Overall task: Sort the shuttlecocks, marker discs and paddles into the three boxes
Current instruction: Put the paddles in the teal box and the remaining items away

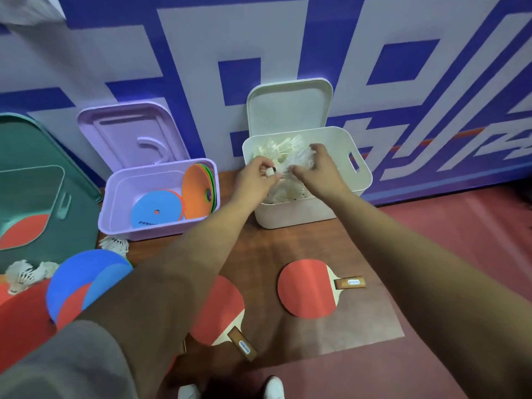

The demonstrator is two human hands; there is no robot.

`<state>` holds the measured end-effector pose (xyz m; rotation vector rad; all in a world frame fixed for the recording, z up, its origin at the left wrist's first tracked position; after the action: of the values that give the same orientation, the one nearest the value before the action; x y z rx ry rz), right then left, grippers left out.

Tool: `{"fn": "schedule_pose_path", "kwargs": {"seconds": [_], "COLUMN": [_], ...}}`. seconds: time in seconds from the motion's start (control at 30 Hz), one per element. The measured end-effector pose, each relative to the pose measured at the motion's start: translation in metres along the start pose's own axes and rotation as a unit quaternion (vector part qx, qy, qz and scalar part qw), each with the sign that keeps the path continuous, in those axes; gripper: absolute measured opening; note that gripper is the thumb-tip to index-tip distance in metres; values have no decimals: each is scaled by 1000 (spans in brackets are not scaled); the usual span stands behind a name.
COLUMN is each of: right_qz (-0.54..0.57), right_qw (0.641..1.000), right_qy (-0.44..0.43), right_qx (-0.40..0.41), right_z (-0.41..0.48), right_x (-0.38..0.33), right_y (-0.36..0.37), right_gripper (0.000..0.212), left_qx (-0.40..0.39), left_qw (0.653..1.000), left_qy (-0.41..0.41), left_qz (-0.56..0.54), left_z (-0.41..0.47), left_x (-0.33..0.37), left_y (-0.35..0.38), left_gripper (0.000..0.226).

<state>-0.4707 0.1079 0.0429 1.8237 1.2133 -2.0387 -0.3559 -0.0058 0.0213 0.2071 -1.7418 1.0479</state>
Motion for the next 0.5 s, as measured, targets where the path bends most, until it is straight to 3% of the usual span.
{"fn": "schedule_pose_path", "kwargs": {"seconds": [0.1,0.23,0.37,0.5], "right_qz": [-18,-40,-57,-81], "right_qw": [1000,996,996,978], "right_qy": [16,-64,-45,43], "right_qx": [15,49,-49,-189], "right_z": [-5,-59,-127,-179], "right_x": [5,24,61,98], "right_y": [-9,-14,19,81], "right_gripper": [69,31,12,16], "left_qx": [-15,4,15,-17], "left_qw": [998,998,998,977], "left_qy": [19,37,-22,-169], "left_qz": [56,53,56,129], "left_z": [1,-32,-94,-168], "left_x": [-4,-20,-79,-154], "left_y": [-7,-18,-26,-29], "left_gripper": [60,37,15,11]}}
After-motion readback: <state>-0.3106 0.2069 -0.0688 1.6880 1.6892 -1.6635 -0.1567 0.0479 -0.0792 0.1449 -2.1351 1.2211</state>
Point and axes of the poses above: each hand's wrist, its own z-axis towards the middle knuckle, its own y-axis out of the palm, x = y × z, the point moved 1 cm from there along z, towards the middle knuckle, and after that the axes turned 7 degrees about z, right-handed, at the moved point
